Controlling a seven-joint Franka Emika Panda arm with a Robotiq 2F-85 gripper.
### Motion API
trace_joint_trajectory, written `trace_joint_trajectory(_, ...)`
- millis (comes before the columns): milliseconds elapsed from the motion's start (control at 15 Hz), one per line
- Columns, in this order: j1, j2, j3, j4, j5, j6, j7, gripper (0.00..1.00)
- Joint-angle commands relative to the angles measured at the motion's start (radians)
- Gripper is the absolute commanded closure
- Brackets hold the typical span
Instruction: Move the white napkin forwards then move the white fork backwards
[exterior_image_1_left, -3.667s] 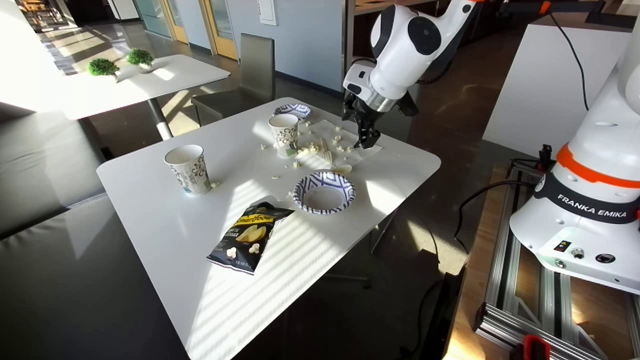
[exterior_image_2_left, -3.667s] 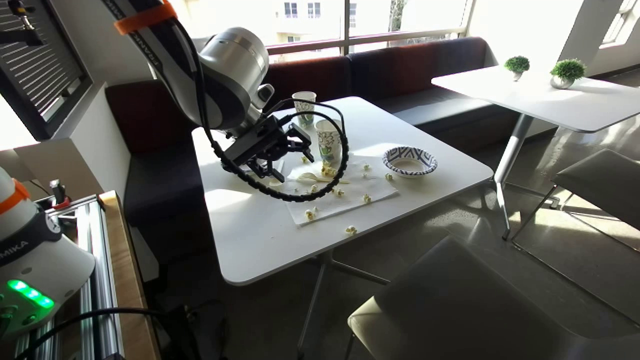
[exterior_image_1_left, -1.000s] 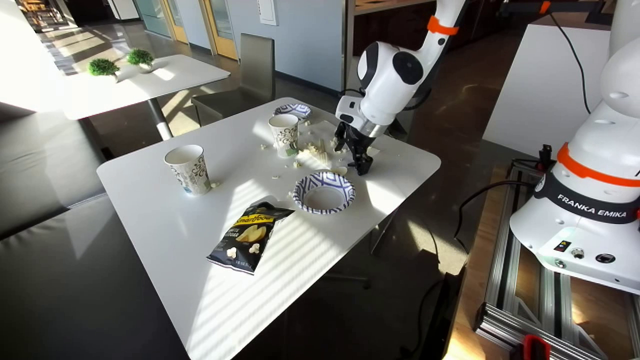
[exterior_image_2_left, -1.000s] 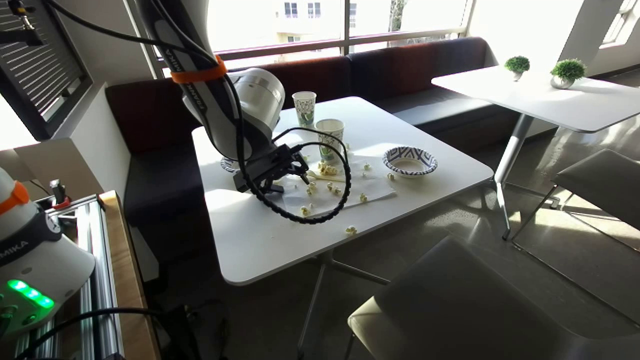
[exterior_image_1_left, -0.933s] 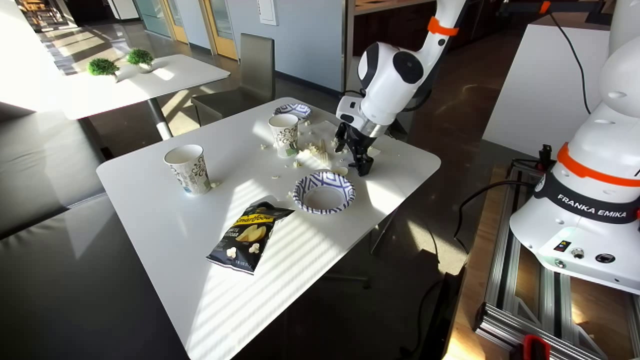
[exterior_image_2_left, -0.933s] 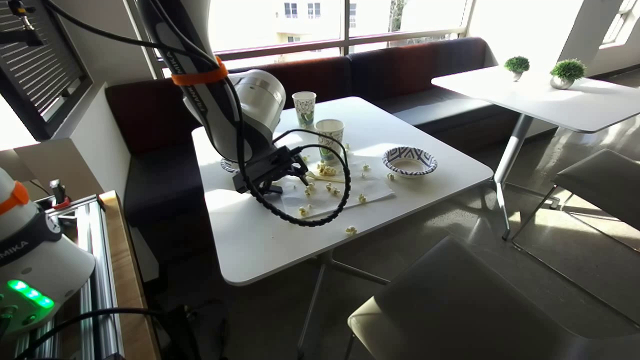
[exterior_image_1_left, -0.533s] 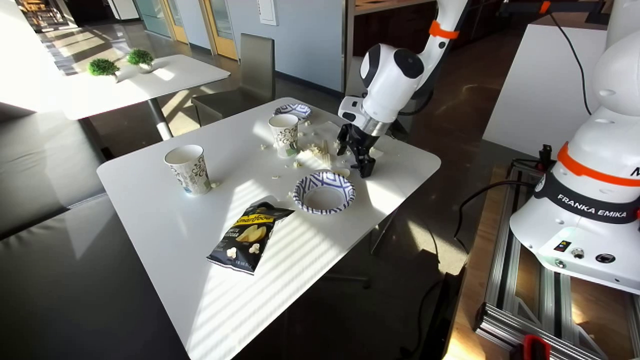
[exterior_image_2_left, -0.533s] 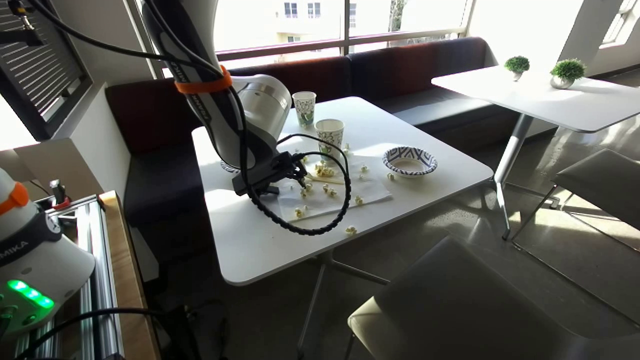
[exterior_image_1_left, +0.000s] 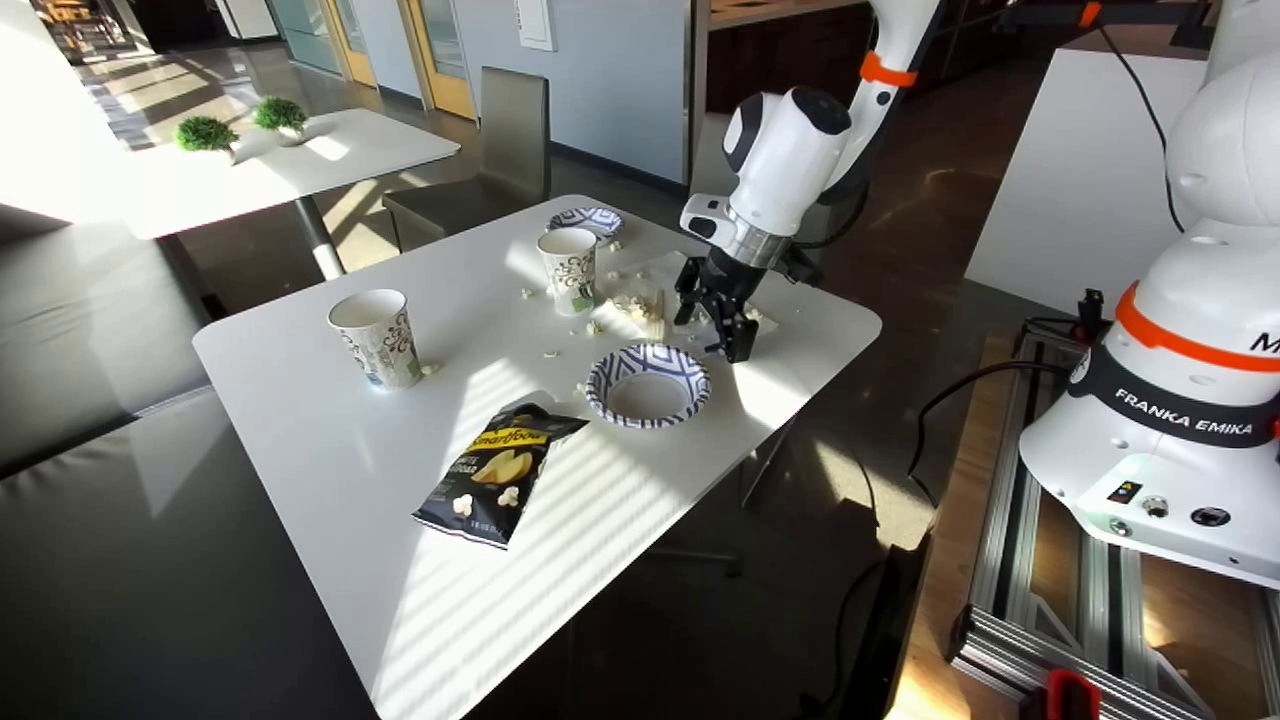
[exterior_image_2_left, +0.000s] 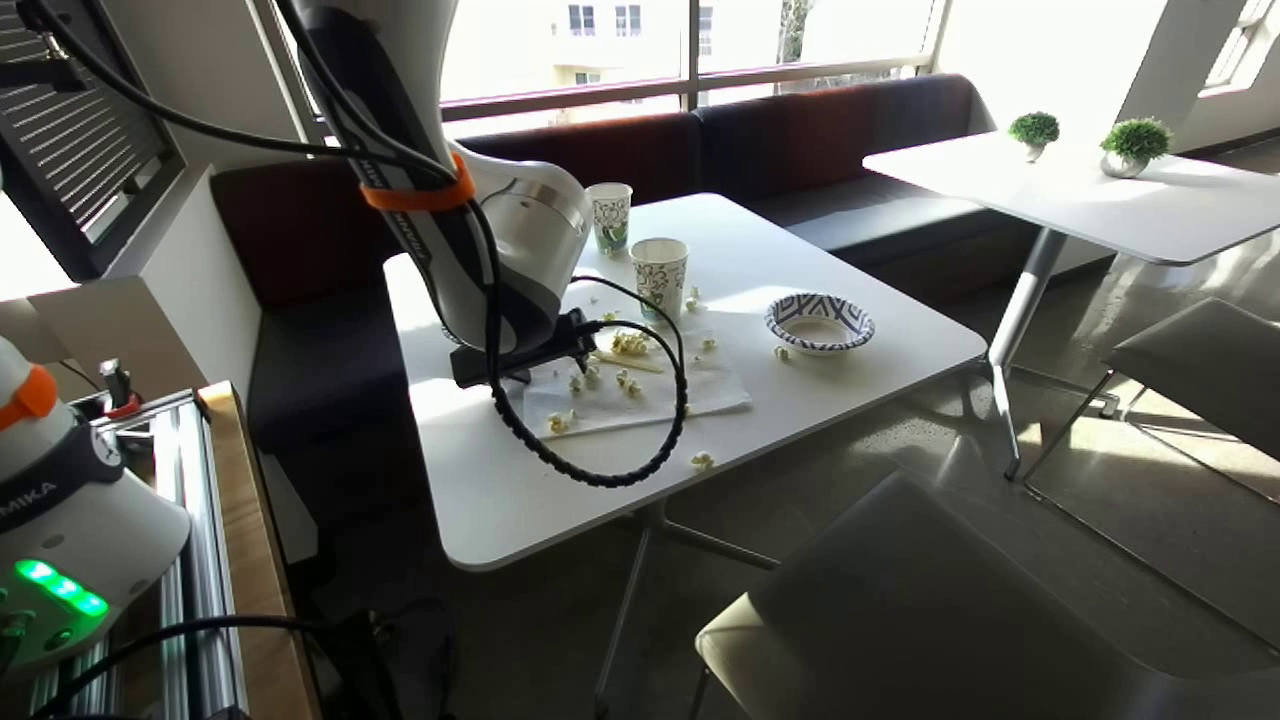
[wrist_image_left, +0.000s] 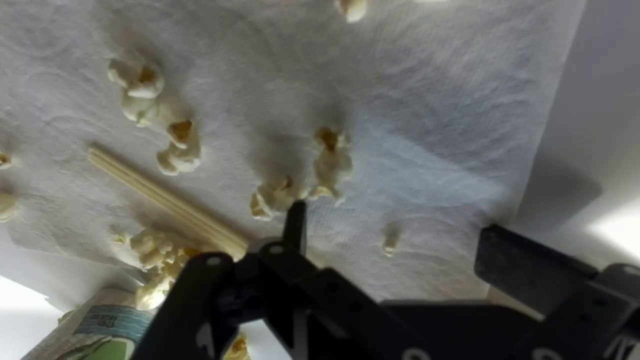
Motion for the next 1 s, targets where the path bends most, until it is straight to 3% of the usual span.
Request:
trace_joint_trajectory(0,-0.05,0.045,0.036,0.011,0.001,0.095,0.002,0.14)
trace_joint_trajectory(200,-0.049,0.043,0.04,-0.018,0.015,0.142,0.013,0.11)
trace_joint_trajectory(600,-0.02,-0.006,0.003,-0.132,0.033,0.117,0.074,0.18)
trace_joint_trajectory(933,-0.142,-0.039,0.03,-0.227,0.055,0.079,0.158,0.11)
